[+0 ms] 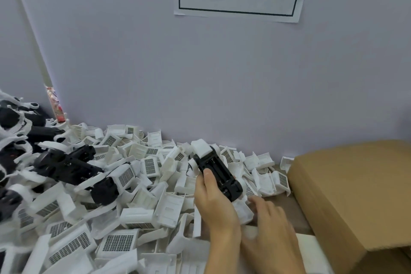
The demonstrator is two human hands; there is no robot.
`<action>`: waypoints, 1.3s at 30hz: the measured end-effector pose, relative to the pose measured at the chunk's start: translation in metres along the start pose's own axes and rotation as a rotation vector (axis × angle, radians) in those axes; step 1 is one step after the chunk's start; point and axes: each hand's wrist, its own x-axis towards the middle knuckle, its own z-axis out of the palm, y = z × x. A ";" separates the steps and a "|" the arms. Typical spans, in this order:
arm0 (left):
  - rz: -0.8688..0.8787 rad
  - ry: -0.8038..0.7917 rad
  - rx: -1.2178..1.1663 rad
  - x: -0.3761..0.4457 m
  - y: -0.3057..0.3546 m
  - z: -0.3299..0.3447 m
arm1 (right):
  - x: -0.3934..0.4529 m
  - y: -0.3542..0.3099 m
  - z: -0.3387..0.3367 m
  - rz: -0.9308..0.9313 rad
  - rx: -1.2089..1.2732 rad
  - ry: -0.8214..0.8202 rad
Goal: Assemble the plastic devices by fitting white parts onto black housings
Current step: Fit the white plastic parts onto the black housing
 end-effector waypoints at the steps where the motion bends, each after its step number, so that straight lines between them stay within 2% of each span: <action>1: -0.013 -0.008 -0.001 0.000 0.001 0.000 | 0.004 -0.005 0.001 0.013 -0.031 -0.021; 6: -0.018 -0.053 0.030 -0.001 0.007 -0.001 | 0.009 -0.013 0.005 0.019 -0.045 -0.034; 10: -0.017 -0.074 0.047 -0.002 0.008 -0.002 | 0.014 -0.008 0.007 -0.003 0.191 0.061; 13: -0.029 -0.094 0.045 -0.003 0.008 -0.003 | 0.014 -0.001 0.009 0.009 0.277 0.102; 17: -0.040 -0.166 0.050 -0.008 0.005 -0.002 | 0.001 0.014 0.012 -0.005 0.450 0.348; 22: -0.017 -0.315 0.114 -0.020 0.001 0.002 | -0.017 0.049 0.004 0.297 0.605 0.537; 24: 0.009 -0.405 0.168 -0.027 0.000 0.004 | -0.021 0.058 -0.001 0.354 0.694 0.593; 28: 0.071 -0.533 0.288 -0.034 0.000 0.002 | -0.023 0.060 -0.007 0.229 0.738 0.581; 32: 0.137 -0.522 0.381 -0.030 -0.004 0.001 | -0.022 0.056 -0.011 0.062 0.797 0.598; 36: 0.145 -0.553 0.437 -0.032 -0.006 0.003 | -0.017 0.049 -0.020 -0.009 0.926 0.625; 39: 0.163 -0.617 0.503 -0.037 -0.009 0.006 | -0.014 0.047 -0.024 -0.046 0.887 0.643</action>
